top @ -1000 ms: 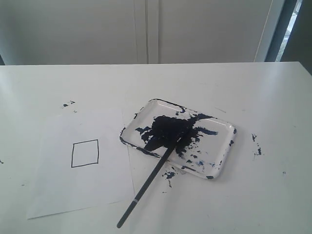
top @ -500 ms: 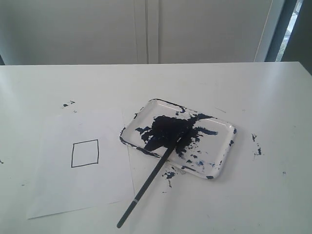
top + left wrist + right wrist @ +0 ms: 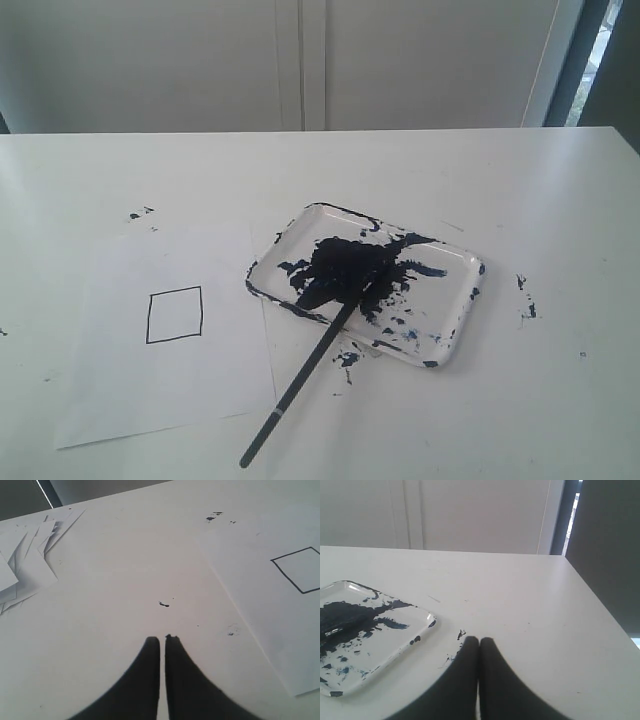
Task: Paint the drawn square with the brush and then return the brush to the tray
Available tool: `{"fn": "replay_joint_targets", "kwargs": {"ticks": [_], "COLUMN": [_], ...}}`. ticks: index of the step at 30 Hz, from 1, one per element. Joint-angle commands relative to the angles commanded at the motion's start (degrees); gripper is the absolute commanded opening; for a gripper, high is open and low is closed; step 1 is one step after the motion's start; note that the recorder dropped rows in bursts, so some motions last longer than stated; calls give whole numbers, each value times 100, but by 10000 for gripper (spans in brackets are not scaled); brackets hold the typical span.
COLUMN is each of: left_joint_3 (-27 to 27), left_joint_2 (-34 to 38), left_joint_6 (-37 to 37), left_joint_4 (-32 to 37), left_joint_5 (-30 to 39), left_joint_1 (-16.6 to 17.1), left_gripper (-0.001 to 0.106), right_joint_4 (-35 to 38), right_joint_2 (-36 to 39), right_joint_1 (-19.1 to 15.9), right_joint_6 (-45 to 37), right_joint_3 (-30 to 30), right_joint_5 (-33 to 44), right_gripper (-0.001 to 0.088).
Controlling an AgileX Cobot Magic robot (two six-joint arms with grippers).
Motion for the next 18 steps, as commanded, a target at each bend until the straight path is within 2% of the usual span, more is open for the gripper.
{"fn": "replay_joint_targets", "kwargs": {"ticks": [3, 8, 18], "left_joint_3": [0, 0, 0], "left_joint_2": [0, 0, 0], "left_joint_6": [-70, -793, -793], "left_joint_4": [0, 0, 0], "left_joint_5": [-53, -399, -439], "left_joint_1": [0, 0, 0], "left_gripper": [114, 114, 114], "right_joint_4": [0, 0, 0], "right_joint_2": [0, 0, 0], "right_joint_1": [0, 0, 0], "right_joint_6": [53, 427, 427], "right_joint_3": [0, 0, 0], "right_joint_5": [-35, -265, -265], "right_gripper": [0, 0, 0]}}
